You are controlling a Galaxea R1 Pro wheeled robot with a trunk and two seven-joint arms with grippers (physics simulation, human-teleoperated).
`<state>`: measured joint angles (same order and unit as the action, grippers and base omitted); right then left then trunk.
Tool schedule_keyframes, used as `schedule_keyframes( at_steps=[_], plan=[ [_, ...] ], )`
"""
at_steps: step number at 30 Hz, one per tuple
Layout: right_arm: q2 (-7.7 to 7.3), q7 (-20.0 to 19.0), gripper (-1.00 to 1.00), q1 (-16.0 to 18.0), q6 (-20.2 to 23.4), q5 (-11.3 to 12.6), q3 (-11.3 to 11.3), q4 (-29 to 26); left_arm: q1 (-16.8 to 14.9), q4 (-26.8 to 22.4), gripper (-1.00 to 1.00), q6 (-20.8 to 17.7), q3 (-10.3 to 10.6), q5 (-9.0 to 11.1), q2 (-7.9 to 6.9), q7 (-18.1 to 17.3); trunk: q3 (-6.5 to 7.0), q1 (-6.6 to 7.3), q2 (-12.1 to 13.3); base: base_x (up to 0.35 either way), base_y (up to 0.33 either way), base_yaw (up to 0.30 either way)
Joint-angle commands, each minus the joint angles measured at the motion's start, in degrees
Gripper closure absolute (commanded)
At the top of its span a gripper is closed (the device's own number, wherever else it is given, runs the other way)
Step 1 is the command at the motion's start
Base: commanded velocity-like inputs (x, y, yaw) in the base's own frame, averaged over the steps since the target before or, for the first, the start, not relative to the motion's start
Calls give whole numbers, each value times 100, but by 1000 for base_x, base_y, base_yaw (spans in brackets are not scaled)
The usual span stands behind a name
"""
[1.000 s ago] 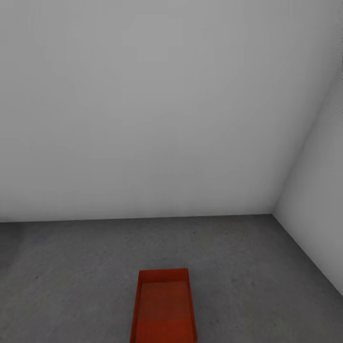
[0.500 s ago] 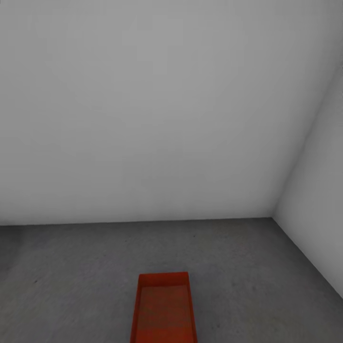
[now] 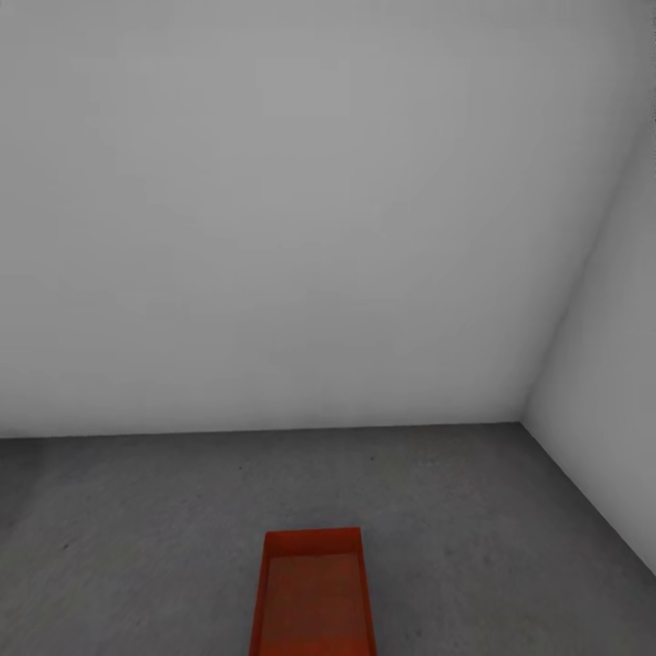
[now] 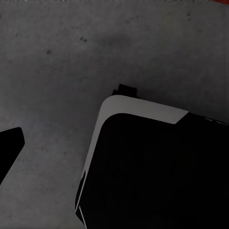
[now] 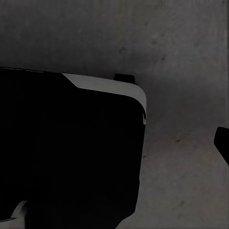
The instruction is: Move the two storage containers from the living room to the garage. In the garage, place one container on the floor and stack the other container on top of it (either order is fine).
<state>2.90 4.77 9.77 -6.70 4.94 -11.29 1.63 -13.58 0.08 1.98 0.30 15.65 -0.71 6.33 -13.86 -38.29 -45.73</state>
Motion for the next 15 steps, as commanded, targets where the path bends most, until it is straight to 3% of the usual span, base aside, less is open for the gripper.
schedule_keyframes(
  at_steps=[1,15],
  plan=[
    [2,17,-100,8,-33,51,-48,17,-4,5,-100,16,5,26,1,9,2,-1,-5,0,0,0],
    [0,33,-100,8,-39,43,-49,17,-4,6,-100,12,5,26,17,1,131,-1,-5,0,0,0]
  ],
)
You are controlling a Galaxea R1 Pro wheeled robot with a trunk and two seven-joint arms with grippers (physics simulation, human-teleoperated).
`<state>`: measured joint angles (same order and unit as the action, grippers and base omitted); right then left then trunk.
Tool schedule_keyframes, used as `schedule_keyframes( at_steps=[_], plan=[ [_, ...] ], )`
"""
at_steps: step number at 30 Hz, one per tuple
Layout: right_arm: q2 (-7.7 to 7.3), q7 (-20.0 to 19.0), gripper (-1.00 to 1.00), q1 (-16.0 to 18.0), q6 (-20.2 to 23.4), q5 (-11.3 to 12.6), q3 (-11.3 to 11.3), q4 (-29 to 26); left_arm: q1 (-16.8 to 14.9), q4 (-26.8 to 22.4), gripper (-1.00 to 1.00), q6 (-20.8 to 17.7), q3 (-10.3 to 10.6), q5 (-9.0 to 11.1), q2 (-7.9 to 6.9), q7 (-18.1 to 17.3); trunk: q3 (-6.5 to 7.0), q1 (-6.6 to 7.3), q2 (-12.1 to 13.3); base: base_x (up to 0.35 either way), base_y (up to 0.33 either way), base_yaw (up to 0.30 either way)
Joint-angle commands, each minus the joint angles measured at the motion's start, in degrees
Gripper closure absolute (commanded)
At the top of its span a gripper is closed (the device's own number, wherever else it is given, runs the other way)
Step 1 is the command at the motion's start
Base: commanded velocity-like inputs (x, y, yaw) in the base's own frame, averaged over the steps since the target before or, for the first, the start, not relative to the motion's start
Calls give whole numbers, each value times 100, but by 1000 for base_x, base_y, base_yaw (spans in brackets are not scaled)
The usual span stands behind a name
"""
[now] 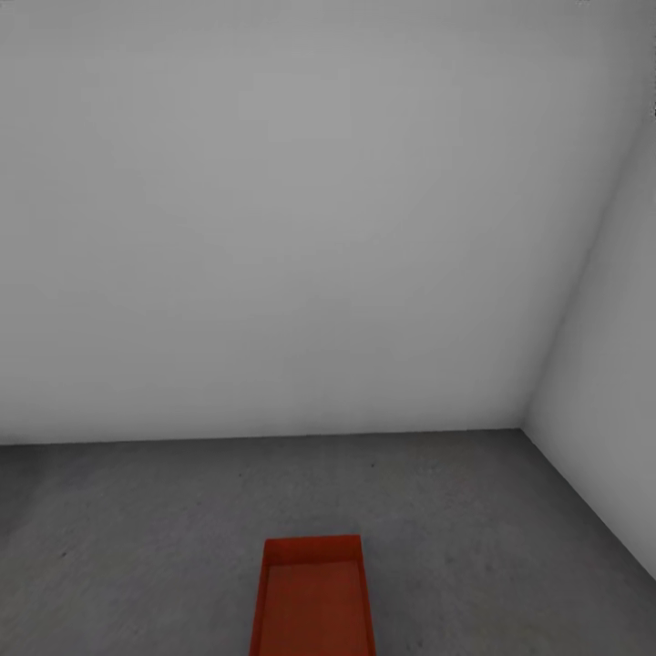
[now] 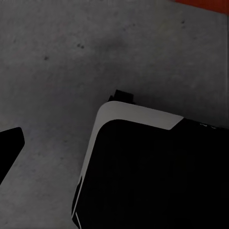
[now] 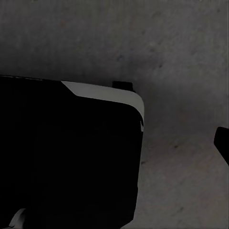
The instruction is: Move the two storage containers from the living room to the garage. In the garage, place one container on the floor and stack the other container on top of it (either order is fine).
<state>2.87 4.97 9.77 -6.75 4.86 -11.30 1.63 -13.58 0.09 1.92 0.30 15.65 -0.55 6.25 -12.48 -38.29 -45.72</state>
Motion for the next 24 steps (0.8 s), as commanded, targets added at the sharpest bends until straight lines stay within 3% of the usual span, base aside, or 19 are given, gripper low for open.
schedule_keyframes(
  at_steps=[1,24],
  plan=[
    [3,13,-100,8,-34,50,-48,17,-4,2,-100,18,5,26,4,8,2,-1,-6,0,0,0],
    [-1,4,-100,8,-15,43,-48,14,-4,1,-100,45,5,23,11,7,211,-1,-6,-1,0,0]
  ],
)
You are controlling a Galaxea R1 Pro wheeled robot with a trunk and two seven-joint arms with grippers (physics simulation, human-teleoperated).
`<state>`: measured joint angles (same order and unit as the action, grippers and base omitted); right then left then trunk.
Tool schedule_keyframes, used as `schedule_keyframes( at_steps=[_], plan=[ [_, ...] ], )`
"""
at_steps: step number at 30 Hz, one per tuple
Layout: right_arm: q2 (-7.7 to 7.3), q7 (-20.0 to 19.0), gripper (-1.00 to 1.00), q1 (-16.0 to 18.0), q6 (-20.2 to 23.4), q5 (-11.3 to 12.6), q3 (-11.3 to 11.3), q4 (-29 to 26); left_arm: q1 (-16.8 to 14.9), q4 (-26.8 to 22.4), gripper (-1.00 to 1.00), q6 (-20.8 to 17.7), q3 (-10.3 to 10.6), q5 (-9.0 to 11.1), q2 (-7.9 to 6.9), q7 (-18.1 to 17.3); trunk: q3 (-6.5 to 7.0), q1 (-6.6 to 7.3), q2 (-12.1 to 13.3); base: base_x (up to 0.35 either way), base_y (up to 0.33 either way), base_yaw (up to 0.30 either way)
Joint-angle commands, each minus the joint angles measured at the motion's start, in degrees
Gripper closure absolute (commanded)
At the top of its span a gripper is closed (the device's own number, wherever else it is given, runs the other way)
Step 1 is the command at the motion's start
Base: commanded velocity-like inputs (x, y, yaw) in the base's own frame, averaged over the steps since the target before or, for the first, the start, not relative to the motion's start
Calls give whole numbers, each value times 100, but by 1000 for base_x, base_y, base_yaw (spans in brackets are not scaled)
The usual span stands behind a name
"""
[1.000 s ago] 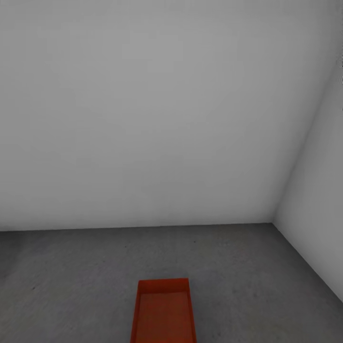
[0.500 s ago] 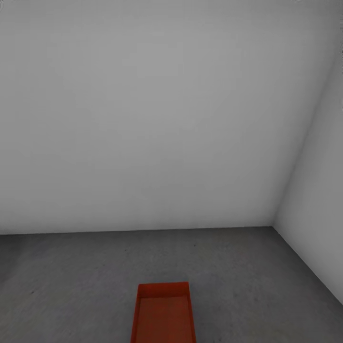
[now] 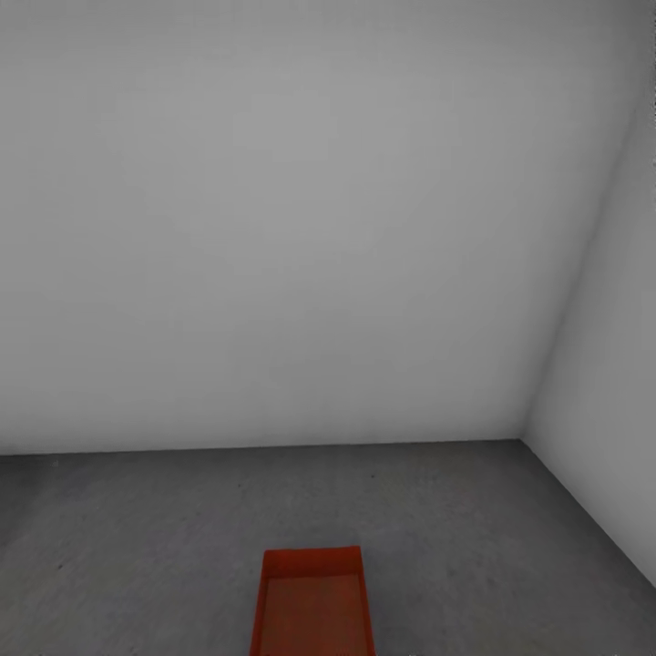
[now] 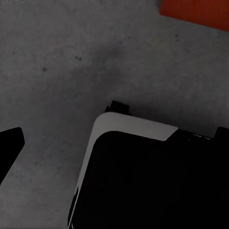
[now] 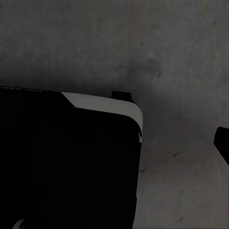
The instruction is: Move the two storage containers from the living room to the garage. In the garage, place one container on the floor and stack the other container on top of it (either order is fine).
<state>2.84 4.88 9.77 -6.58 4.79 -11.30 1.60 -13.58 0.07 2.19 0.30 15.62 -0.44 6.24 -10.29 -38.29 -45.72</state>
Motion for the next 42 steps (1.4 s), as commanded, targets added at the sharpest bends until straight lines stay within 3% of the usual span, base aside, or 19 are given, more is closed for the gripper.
schedule_keyframes(
  at_steps=[1,17,23,26,42],
  plan=[
    [-2,13,-100,8,-28,51,-48,17,-4,3,-100,17,5,26,0,8,-3,-1,-6,-35,0,0],
    [-46,-34,-100,8,-18,-20,-94,16,23,3,-100,24,5,28,101,8,9,-1,-6,-286,0,0],
    [-38,-25,-100,8,-18,-414,-72,16,30,2,-100,26,5,28,105,8,9,-1,-6,-346,0,0],
    [-38,-28,-100,8,-22,-476,-66,16,31,2,-100,27,5,28,105,8,9,-1,-6,-347,0,0],
    [-3,-40,-100,8,-33,-419,-28,24,31,2,-100,10,5,28,96,8,44,-1,-6,-347,0,-25]
  ],
)
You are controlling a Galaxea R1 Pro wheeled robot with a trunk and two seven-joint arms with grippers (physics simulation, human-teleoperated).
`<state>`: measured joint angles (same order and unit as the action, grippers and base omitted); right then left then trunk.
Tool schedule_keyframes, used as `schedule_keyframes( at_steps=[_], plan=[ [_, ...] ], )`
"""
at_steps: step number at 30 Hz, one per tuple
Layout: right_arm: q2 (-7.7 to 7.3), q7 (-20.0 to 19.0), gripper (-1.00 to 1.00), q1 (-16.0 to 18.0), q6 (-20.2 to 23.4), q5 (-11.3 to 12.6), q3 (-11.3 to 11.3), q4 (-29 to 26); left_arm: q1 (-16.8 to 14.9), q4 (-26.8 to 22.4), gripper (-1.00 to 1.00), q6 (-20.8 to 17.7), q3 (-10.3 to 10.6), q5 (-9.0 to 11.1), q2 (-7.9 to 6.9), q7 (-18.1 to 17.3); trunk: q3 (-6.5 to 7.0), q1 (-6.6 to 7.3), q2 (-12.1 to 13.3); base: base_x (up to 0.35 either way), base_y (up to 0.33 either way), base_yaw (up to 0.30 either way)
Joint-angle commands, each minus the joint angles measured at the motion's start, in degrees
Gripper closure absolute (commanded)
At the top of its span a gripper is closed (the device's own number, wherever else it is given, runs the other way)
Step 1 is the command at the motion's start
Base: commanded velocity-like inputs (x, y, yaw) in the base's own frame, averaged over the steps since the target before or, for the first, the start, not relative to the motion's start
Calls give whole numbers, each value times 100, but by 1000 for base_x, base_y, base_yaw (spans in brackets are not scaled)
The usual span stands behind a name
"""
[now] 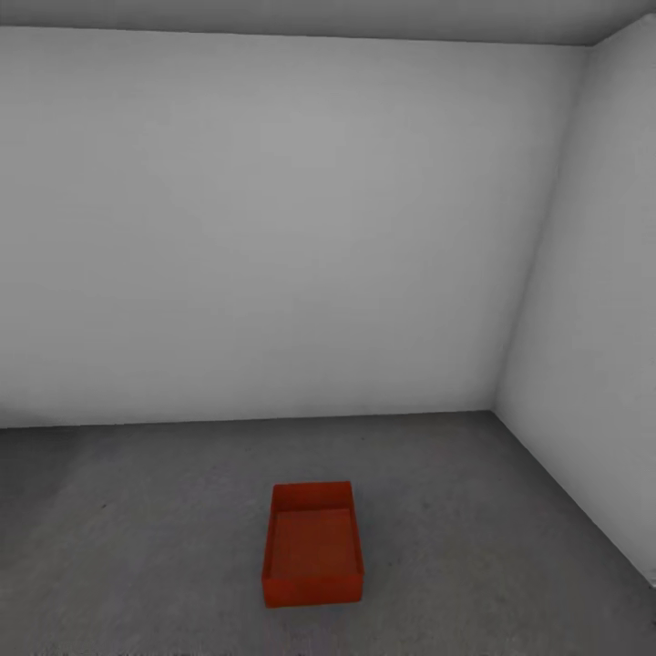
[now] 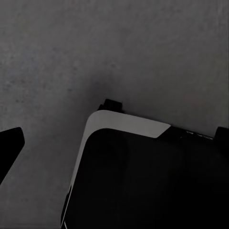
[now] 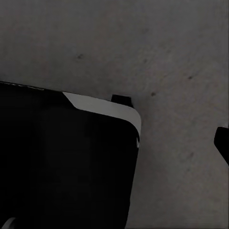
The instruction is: Move the two storage containers from the living room to the garage. In the garage, place one container on the floor and stack the other container on top of it (either order is fine).
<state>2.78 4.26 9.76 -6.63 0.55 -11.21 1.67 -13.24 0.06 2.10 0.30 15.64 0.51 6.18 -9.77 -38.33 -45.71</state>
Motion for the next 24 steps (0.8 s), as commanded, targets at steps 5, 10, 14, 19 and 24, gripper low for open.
schedule_keyframes(
  at_steps=[5,10,14,19,24],
  plan=[
    [11,23,-100,8,-24,6,-29,18,-4,3,-100,26,5,27,2,15,31,3,-7,-347,0,-137],
    [0,23,-100,8,-23,6,-23,18,-4,3,-100,31,5,27,2,15,71,3,-7,-347,0,-170],
    [-4,23,-100,8,-23,6,-22,18,-4,3,-100,40,5,27,2,15,102,3,-7,-347,0,-183],
    [-10,23,-100,8,-23,6,-22,18,-4,3,-100,44,5,27,2,15,134,3,-7,-347,0,-167],
    [-22,23,-100,8,-29,6,-22,18,-4,3,-100,45,5,27,2,15,140,3,-7,-347,0,-32]
  ],
)
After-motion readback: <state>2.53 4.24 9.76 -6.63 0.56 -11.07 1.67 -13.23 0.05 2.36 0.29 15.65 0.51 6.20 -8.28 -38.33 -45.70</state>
